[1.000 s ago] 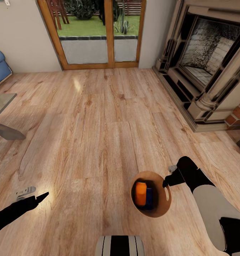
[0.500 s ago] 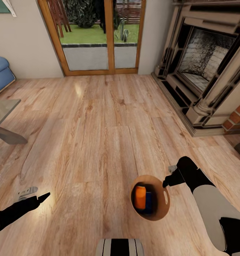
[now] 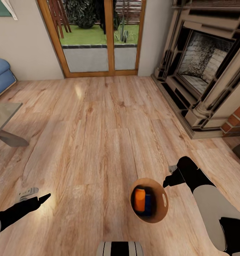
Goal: Put the three can of soda from the living room inside the tash can in the kitchen.
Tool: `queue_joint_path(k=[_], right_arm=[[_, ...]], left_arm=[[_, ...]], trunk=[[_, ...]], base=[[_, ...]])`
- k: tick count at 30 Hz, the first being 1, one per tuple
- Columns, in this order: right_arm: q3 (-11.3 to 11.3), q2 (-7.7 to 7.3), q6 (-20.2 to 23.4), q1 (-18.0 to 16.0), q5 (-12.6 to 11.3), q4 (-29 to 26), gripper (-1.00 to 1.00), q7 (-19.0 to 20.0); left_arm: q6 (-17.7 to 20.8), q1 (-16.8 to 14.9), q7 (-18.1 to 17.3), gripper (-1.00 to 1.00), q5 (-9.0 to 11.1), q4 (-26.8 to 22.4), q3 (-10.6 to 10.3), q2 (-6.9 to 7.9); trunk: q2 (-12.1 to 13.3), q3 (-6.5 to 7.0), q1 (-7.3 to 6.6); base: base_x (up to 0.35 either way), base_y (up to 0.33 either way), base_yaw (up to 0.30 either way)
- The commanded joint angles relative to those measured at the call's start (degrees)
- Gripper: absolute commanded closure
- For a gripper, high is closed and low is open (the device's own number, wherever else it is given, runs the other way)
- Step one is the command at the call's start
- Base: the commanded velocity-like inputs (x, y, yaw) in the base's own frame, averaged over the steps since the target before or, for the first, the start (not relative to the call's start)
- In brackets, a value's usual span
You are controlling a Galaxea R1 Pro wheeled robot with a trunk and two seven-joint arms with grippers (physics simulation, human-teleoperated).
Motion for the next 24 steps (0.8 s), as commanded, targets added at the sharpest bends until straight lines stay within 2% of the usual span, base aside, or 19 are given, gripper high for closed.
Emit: queue_joint_path(k=[1,5,9,14,22,24], right_arm=[[0.0,0.0,0.0,0.0,0.0,0.0,-1.0,0.0],[0.0,0.0,0.0,0.0,0.0,0.0,-1.0,0.0],[0.1,0.0,0.0,0.0,0.0,0.0,-1.0,0.0],[0.2,0.0,0.0,0.0,0.0,0.0,-1.0,0.0],[0.1,-0.03,0.0,0.2,-0.1,-0.1,-1.0,0.0],[0.1,-0.64,0.0,0.4,-0.2,-0.1,-1.0,0.0]], left_arm=[[0.0,0.0,0.0,-1.0,0.0,0.0,0.0,0.0],[0.0,0.0,0.0,-1.0,0.0,0.0,-0.1,0.0],[0.0,0.0,0.1,-1.0,0.0,0.4,-1.5,0.03],[0.0,0.0,0.3,-1.0,0.0,0.8,-2.2,0.02],[0.0,0.0,3.2,-1.0,0.0,3.8,-3.0,0.07],[-0.1,0.0,3.5,-1.0,0.0,5.7,-3.9,0.2]], trunk=[[0.4,0.18,-0.22],[2.0,0.9,-1.1],[3.6,1.62,-1.98],[5.6,2.52,-3.08],[8.8,3.95,-4.84],[9.6,4.31,-5.28]], base=[[0.0,0.0,0.0],[0.0,0.0,0.0],[0.0,0.0,0.0],[0.0,0.0,0.0],[0.0,0.0,0.0],[0.0,0.0,0.0]])
